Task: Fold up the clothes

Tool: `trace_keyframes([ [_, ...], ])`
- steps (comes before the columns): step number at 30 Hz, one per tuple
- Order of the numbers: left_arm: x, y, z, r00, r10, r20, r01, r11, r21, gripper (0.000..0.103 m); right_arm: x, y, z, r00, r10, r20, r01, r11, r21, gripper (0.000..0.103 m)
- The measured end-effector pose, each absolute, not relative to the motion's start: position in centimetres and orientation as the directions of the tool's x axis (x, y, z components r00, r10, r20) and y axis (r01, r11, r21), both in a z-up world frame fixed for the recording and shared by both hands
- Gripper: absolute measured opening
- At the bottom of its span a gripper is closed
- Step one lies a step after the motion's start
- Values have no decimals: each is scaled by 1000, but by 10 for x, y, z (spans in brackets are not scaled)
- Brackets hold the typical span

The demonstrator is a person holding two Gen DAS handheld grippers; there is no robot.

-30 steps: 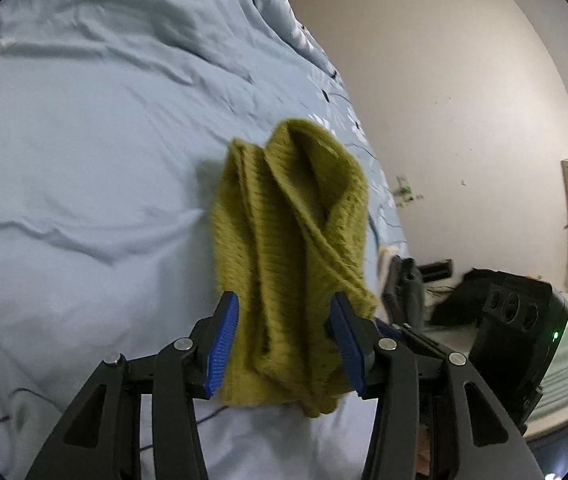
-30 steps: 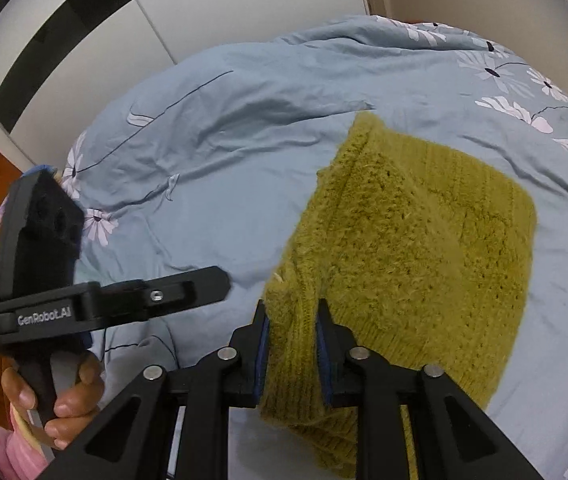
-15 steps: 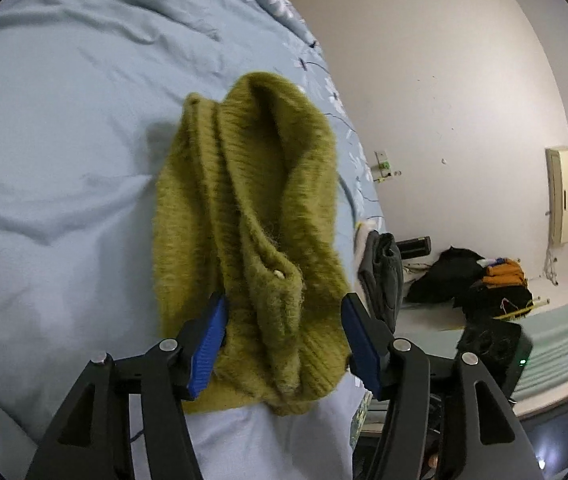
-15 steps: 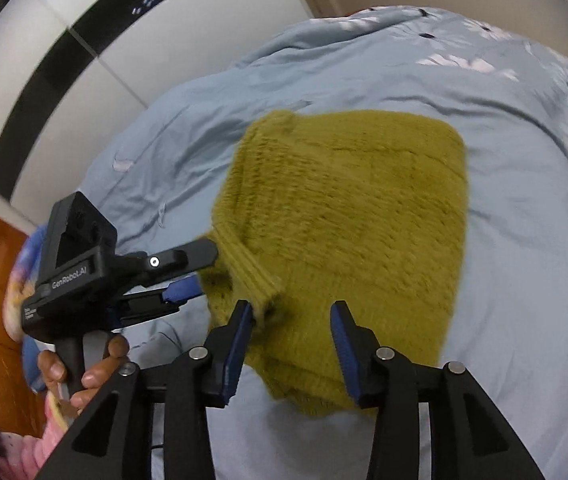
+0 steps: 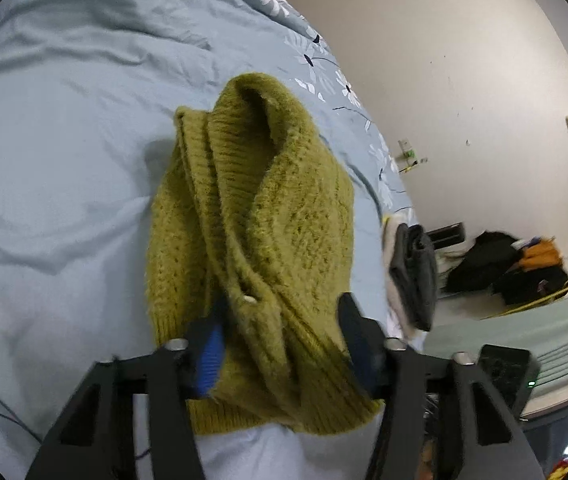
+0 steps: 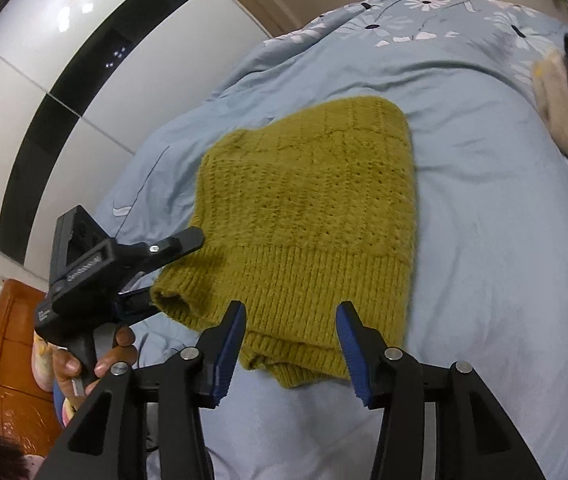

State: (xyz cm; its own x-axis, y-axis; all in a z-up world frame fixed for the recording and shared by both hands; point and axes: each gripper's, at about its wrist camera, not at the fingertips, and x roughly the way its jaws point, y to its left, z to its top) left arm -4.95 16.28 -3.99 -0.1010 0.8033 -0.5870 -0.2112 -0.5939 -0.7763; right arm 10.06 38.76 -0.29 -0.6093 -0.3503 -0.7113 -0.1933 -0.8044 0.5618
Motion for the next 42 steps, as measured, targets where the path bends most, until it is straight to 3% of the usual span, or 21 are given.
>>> trace_keyframes([
  [1, -49, 162, -40, -103, 810, -578, -210, -585, -783, 30, 102, 388, -4, -612, -352, -708, -195, -801, 567, 51],
  [6, -48, 156, -42, -111, 840, -531, -206, -542, -815, 23, 108, 393, -7, -622, -362, -694, -203, -782, 590, 51],
  [16, -63, 124, -107, -69, 898, -434, 41, -432, -901, 23, 117, 412, -27, -625, -367, -689, -264, -731, 629, 51],
  [20, -66, 126, -100, -80, 884, -461, 15, -461, -887, 33, 117, 418, -37, -616, -377, -691, -291, -707, 645, 57],
  [22, -68, 126, -96, -95, 871, -482, 3, -484, -875, 54, 117, 422, -40, -616, -374, -693, -305, -698, 648, 58],
  [25, -72, 122, -97, -122, 854, -507, 17, -509, -861, 70, 118, 426, -44, -615, -375, -694, -317, -688, 653, 59],
  [33, -80, 141, -128, -17, 912, -410, 100, -406, -908, 79, 116, 426, -51, -610, -390, -690, -327, -669, 667, 59],
  [36, -80, 145, -121, -12, 942, -334, 77, -332, -940, 79, 117, 426, -52, -612, -391, -688, -331, -664, 671, 59],
  [42, -84, 170, -113, 26, 919, -393, 31, -394, -919, 79, 118, 427, -54, -617, -392, -683, -337, -652, 679, 60],
])
